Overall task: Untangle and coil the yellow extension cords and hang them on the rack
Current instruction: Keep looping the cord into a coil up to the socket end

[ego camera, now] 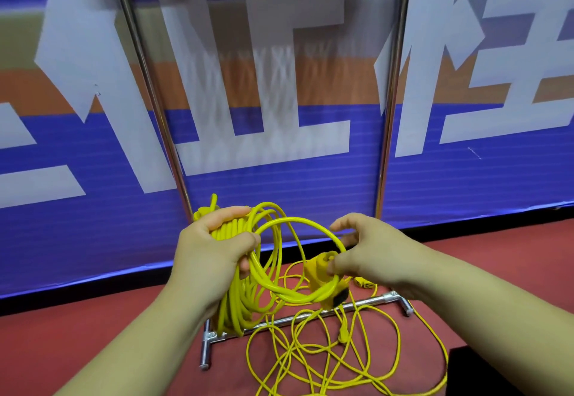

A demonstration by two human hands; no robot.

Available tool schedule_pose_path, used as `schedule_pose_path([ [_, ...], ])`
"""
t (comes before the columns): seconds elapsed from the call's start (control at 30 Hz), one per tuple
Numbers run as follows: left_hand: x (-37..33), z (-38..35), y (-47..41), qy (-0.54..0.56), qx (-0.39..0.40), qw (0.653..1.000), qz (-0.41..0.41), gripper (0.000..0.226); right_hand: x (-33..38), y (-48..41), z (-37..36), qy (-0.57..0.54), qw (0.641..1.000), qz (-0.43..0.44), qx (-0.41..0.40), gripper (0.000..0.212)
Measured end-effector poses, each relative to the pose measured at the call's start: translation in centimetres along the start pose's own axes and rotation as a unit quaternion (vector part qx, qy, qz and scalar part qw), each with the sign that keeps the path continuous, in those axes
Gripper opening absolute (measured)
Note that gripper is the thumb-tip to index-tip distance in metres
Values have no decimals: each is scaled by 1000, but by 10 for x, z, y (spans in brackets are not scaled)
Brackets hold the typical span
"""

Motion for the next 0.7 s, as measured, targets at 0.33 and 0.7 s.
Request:
schedule_pose_path([
  [0.33,2,-5,5,-9,10,1000,2,36,3,-1,-1,-114,989,7,95,50],
  [0.7,7,-7,1,-3,9,1000,11,37,36,19,5,253,913,309,-80,62],
])
Point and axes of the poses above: each hand's wrist, its own y-axis away from the middle knuckle, its own z-axis out of the back of the hand, x = y × z, the point moved 4 cm from there along -y, towards the middle knuckle, and after that the axes turned 5 degrees about -x, right-handed, at the moved point
